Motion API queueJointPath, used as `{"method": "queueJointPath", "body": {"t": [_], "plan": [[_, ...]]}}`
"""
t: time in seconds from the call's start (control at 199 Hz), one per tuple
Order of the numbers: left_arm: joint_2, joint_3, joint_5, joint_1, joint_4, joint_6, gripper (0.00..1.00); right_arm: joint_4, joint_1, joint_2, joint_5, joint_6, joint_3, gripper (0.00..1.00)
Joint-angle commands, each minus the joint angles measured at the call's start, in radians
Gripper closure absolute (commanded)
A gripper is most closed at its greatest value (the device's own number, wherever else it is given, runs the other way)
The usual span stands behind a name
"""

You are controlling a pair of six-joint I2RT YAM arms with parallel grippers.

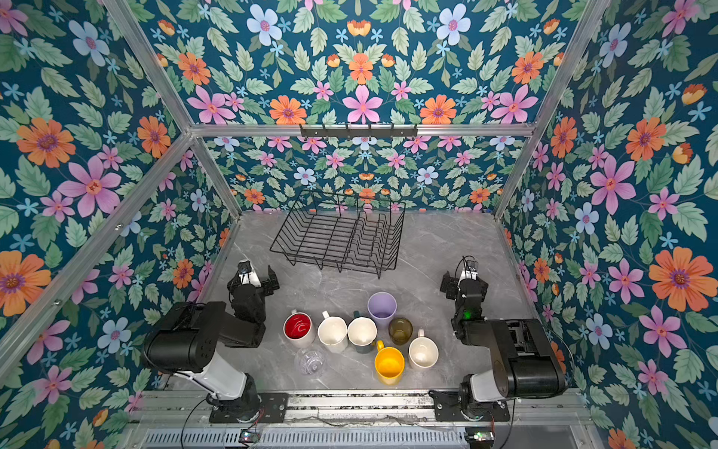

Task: Load cups into a dish rack
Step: Move the dish rack to the top-center of the table.

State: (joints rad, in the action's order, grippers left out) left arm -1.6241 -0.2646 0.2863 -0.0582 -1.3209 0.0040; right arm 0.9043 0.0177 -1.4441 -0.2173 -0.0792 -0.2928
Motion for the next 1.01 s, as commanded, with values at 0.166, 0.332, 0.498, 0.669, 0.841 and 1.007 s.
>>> {"method": "queueJointPath", "body": {"t": [0.166, 0.332, 0.498, 0.669, 0.841, 1.007], "plan": [[0.004, -0.001, -0.029, 0.001, 0.014, -0.008, 0.00, 0.010, 0.001, 0.001, -0.005, -0.005, -0.005, 0.01], [0.004, -0.001, -0.028, 0.001, 0.015, -0.007, 0.00, 0.011, 0.001, 0.001, -0.005, -0.005, -0.005, 0.01], [0.004, -0.004, -0.034, 0.003, 0.020, -0.012, 0.00, 0.010, 0.001, 0.001, -0.005, -0.005, -0.003, 0.01], [0.004, -0.004, -0.033, 0.003, 0.021, -0.012, 0.00, 0.010, 0.001, 0.001, -0.005, -0.005, -0.006, 0.01], [0.006, 0.002, -0.032, 0.004, 0.010, -0.009, 0.00, 0.011, 0.001, 0.001, -0.005, -0.005, -0.005, 0.01], [0.134, -0.010, -0.012, 0.000, 0.145, -0.005, 0.00, 0.019, 0.001, 0.002, -0.010, -0.001, 0.000, 0.01]]}}
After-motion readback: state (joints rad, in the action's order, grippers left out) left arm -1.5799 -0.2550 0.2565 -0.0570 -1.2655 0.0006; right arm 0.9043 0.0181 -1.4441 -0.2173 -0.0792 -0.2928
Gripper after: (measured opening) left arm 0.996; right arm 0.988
